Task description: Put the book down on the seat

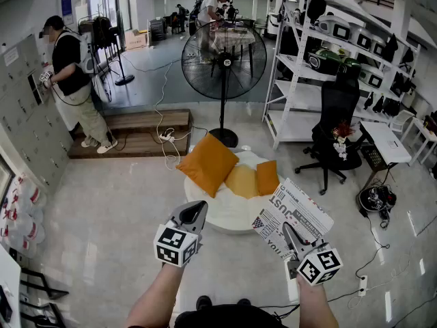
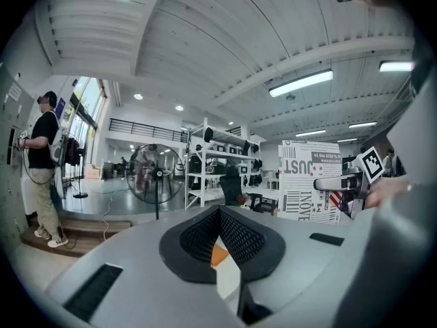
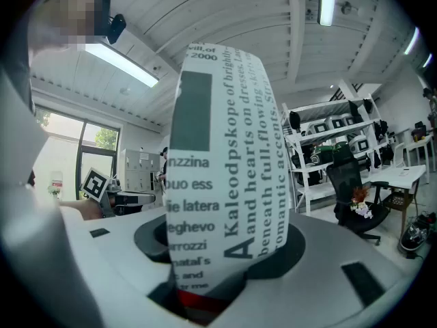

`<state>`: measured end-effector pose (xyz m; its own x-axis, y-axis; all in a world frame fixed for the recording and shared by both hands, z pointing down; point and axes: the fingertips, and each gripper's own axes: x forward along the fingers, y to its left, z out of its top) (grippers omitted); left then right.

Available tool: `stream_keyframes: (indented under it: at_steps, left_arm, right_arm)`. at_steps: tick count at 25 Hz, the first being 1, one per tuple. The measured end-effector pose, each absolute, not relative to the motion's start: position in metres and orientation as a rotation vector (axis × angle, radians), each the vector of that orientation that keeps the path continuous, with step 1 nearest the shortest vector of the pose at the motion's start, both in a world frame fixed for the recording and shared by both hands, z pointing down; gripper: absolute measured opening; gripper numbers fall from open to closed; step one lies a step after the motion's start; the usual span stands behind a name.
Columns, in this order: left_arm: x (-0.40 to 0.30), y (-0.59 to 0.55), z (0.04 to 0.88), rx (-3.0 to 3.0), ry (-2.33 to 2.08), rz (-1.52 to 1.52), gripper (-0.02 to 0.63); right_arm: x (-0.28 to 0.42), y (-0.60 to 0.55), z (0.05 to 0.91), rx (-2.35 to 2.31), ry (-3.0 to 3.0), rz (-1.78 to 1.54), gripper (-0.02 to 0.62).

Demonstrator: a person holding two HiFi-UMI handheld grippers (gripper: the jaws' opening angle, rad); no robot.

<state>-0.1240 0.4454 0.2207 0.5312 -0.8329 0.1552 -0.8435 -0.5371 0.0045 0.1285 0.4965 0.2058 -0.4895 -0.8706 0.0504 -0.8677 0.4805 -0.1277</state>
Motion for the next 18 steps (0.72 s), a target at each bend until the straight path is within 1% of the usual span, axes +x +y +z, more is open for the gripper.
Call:
stream_keyframes:
  at_steps: [9,18]
  left_arm:
    - [-0.133,0.445,0.226,2.671,-1.466,0.218,0.002]
    - [-0.17,0.451,0.238,2.69,-1.411,0.238,0.002]
  right_arm:
    - [0.122,0.492,0.206,-1.582,2.692,-0.224,0.244]
    - [0.064,0.495,0.209,-1.577,2.72,-0.208,0.252]
